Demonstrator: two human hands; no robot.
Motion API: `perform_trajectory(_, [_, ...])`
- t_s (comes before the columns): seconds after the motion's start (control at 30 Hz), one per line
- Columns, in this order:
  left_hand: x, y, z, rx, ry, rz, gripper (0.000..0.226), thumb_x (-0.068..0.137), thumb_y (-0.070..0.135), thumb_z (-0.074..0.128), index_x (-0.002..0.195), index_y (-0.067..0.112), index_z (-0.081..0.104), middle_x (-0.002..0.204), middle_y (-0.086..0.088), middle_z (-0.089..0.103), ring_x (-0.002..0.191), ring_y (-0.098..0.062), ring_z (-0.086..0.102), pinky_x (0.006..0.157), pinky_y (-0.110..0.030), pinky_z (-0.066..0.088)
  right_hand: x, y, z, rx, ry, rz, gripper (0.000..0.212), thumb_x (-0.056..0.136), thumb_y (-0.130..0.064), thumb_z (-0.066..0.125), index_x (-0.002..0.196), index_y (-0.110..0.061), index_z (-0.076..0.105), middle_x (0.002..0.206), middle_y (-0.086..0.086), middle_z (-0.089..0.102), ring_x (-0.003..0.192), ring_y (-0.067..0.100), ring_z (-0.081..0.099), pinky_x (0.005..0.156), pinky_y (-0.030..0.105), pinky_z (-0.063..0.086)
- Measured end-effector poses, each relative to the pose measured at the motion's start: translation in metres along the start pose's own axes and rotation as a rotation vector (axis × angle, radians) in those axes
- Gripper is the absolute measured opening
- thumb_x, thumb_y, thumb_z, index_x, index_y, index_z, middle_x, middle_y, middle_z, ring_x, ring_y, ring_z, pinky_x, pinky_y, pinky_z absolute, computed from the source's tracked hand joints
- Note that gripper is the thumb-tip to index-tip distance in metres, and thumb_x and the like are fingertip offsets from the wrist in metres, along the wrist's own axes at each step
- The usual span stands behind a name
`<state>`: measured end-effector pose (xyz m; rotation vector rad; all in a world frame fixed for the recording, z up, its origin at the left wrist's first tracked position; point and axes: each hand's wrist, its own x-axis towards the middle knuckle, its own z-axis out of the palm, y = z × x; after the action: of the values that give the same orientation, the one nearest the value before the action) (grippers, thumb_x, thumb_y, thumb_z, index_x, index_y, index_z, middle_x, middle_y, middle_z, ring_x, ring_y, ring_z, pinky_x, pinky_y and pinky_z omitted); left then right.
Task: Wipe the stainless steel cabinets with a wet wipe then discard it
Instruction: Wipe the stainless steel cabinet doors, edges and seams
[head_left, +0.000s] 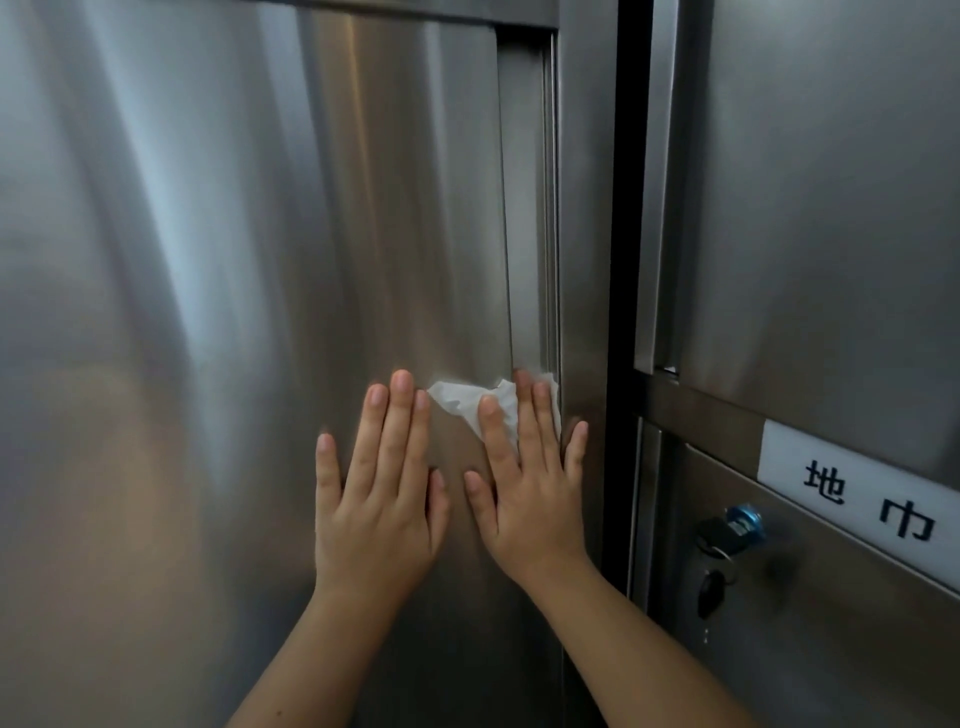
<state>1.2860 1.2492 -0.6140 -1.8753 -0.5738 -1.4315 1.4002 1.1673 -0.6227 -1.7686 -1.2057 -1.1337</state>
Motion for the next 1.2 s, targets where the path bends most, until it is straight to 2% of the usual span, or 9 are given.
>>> perform_trajectory(0.13, [-0.021,0.008,0.002,-0.017,0.006,-0.017,0.059,0.094,0.027,0.032,0.148,0.006,0.021,0.155,-0.009,0.015,0.142,-0.022,0.019,0.114,-0.045,0.007,-0.001,0.000,0.004,0.022,0.015,0.014,0.054,0.098,-0.046,0.013,0.146,-0.022,0.009,0.150,0.013,0.016,0.141,0.024,0.009,0.111,0.051,0.002])
perform_trajectory(0.3, [-0.042,0.018,0.005,-0.008,0.020,-0.046,0.058,0.094,0.027,0.035,0.146,0.006,0.023,0.157,-0.008,0.010,0.143,-0.022,0.016,0.114,-0.044,0.008,-0.008,0.001,0.011,0.028,0.051,0.013,0.054,0.097,-0.046,0.015,0.145,-0.020,0.015,0.150,0.012,0.016,0.141,0.024,0.009,0.112,0.052,0.002])
perform_trajectory(0.5, [-0.061,0.034,0.008,-0.013,0.045,-0.096,0.055,0.094,0.029,0.034,0.143,0.005,0.028,0.150,-0.004,0.021,0.143,-0.019,0.012,0.114,-0.041,0.006,-0.033,-0.001,0.022,0.051,0.075,0.025,0.054,0.097,-0.044,0.017,0.146,-0.021,0.011,0.150,0.013,0.013,0.142,0.026,0.009,0.113,0.052,0.001])
perform_trajectory(0.67, [-0.079,0.043,0.009,-0.023,0.042,-0.110,0.053,0.093,0.028,0.036,0.141,0.006,0.031,0.148,-0.002,0.022,0.143,-0.017,0.012,0.114,-0.040,0.008,-0.061,0.002,0.034,0.028,0.089,0.010,0.056,0.098,-0.043,0.015,0.148,-0.027,-0.006,0.149,0.015,0.016,0.141,0.027,0.011,0.112,0.052,0.002])
perform_trajectory(0.93, [-0.115,0.058,0.007,-0.057,0.003,-0.167,0.051,0.094,0.027,0.034,0.142,0.010,0.029,0.149,0.002,0.019,0.143,-0.014,0.011,0.114,-0.038,0.006,-0.118,0.002,0.054,0.020,0.093,0.035,0.056,0.099,-0.043,0.016,0.149,-0.027,-0.004,0.147,0.016,0.021,0.142,0.024,0.009,0.112,0.052,0.003])
perform_trajectory(1.1, [-0.138,0.070,0.005,-0.098,-0.048,-0.199,0.049,0.096,0.026,0.036,0.143,0.012,0.029,0.150,0.003,0.017,0.143,-0.013,0.011,0.114,-0.039,0.008,-0.140,0.002,0.063,0.026,0.089,0.060,0.056,0.099,-0.044,0.016,0.148,-0.029,-0.007,0.150,0.007,0.010,0.142,0.023,0.008,0.113,0.051,0.001])
perform_trajectory(1.2, [-0.153,0.072,0.003,-0.100,-0.065,-0.198,0.047,0.098,0.027,0.037,0.142,0.013,0.033,0.150,0.002,0.022,0.143,-0.013,0.014,0.112,-0.041,0.012,-0.144,0.000,0.065,0.038,0.093,0.077,0.055,0.099,-0.043,0.014,0.148,-0.029,-0.006,0.151,0.008,0.010,0.142,0.023,0.007,0.113,0.052,0.000])
